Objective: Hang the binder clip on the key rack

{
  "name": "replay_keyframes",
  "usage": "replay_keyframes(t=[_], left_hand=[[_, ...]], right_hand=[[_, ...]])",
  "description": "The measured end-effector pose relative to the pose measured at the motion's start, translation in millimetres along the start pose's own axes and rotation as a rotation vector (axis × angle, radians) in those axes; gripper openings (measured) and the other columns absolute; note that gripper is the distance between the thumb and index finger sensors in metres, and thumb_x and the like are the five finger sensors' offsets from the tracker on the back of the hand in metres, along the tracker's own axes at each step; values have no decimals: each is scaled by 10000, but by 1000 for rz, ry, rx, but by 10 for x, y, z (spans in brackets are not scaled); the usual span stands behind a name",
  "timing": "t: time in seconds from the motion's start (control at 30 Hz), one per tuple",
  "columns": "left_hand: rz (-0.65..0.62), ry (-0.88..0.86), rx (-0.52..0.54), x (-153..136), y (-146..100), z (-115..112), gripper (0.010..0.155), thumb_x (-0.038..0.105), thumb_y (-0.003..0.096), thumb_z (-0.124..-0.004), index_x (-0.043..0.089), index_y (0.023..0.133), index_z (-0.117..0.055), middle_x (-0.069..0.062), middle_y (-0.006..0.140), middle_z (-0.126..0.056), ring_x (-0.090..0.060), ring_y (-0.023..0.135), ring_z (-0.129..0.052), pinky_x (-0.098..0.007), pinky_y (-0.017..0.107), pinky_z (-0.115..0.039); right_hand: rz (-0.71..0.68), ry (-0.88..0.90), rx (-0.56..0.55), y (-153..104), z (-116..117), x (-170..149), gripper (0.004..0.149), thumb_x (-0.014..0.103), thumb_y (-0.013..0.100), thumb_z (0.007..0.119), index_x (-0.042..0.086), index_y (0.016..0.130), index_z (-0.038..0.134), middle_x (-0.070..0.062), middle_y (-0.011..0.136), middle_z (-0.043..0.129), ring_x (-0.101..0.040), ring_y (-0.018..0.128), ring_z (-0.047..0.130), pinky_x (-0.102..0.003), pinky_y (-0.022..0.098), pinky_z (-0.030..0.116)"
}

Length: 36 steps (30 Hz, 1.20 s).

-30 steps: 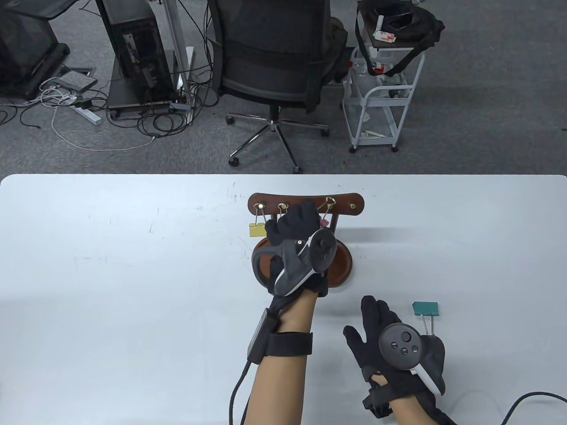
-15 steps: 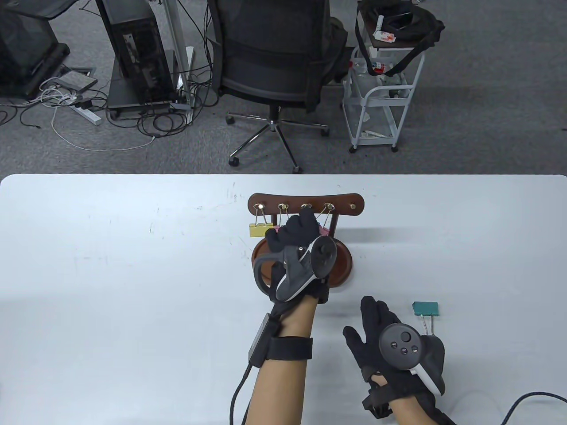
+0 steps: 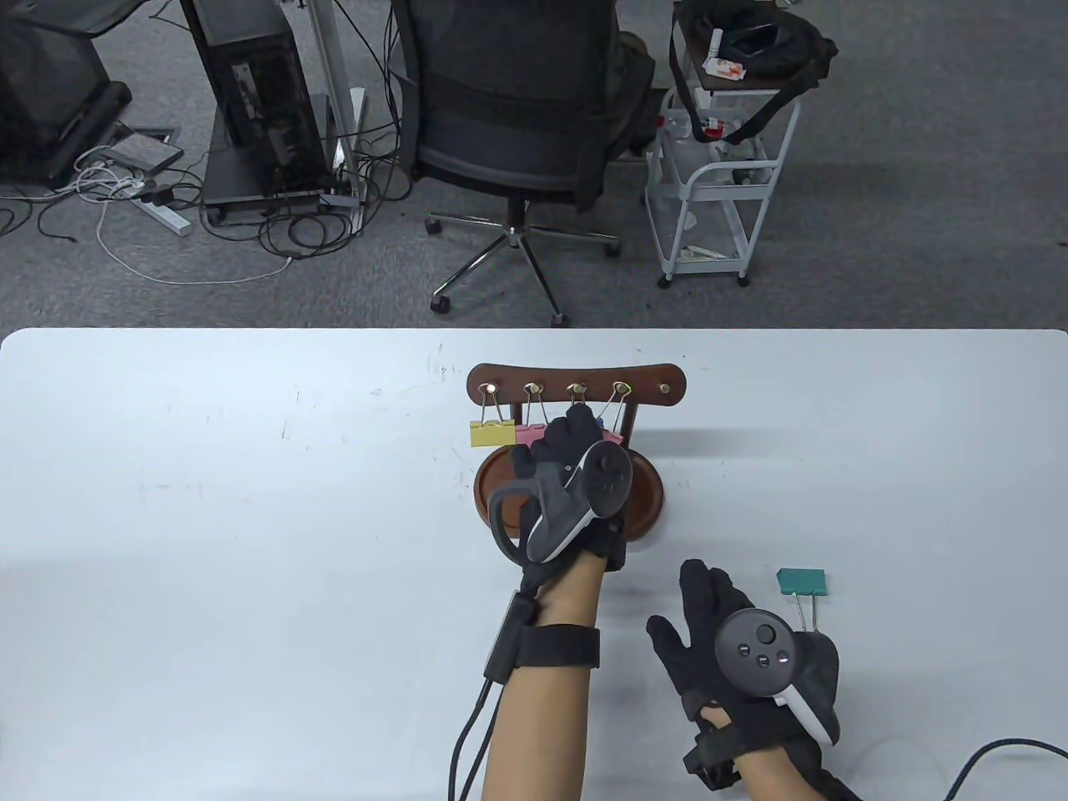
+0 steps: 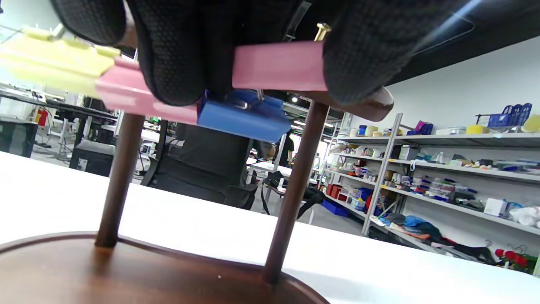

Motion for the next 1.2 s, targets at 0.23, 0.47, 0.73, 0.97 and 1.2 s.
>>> replay_keyframes(t=[0.23, 0.47, 0.73, 0.97, 1.2], left_hand=[[-7, -6, -14, -5, -7, -97, 823, 479, 548, -870, -4, 1145, -574, -239, 1090, -693, -556, 851, -859, -769, 659, -562], [-48, 1, -19, -2, -59, -147, 746, 454, 563, -877, 31, 1129, -637, -223, 1076, -745, -538, 810, -885, -769, 660, -566], [-80, 28, -33, -12, -93, -190, 611, 448, 565, -873, 107, 1065, -785, -209, 1063, -792, -530, 803, -908, -768, 660, -571], [-75, -8, -99, -8, -109, -225, 614, 456, 572, -842, 142, 1092, -754, -231, 1020, -821, -549, 822, -895, -775, 660, -565], [-105, -11, -95, -26, -165, -210, 668, 458, 577, -827, 79, 1114, -706, -235, 1020, -825, -540, 827, -896, -768, 663, -572]], right_hand=[[-11, 2, 1, -4, 7, 12, 816, 502, 585, 712, -4, 1168, 452, -398, 1134, 523, -668, 942, 573, -734, 635, 518], [-11, 3, 5, -9, 14, 15, 811, 500, 585, 711, -4, 1167, 455, -396, 1131, 528, -666, 939, 578, -733, 634, 519], [-12, 5, 9, -14, 21, 16, 809, 500, 585, 710, -2, 1167, 458, -394, 1132, 530, -666, 937, 581, -733, 634, 519], [-11, 9, 15, -16, 25, 17, 804, 497, 585, 710, -2, 1166, 466, -393, 1129, 538, -664, 934, 587, -732, 634, 521], [-13, 6, 19, -15, 30, 23, 799, 494, 586, 709, -3, 1165, 471, -396, 1126, 543, -662, 932, 592, -732, 633, 521]])
Point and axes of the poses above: the tracker on the back of each hand, its own x axis roughly to the thumb side, its own y axis roughly from the wrist to the fingertips, z = x × y, the point moved 1 cm from there along y, roughly from the wrist to the fingertips
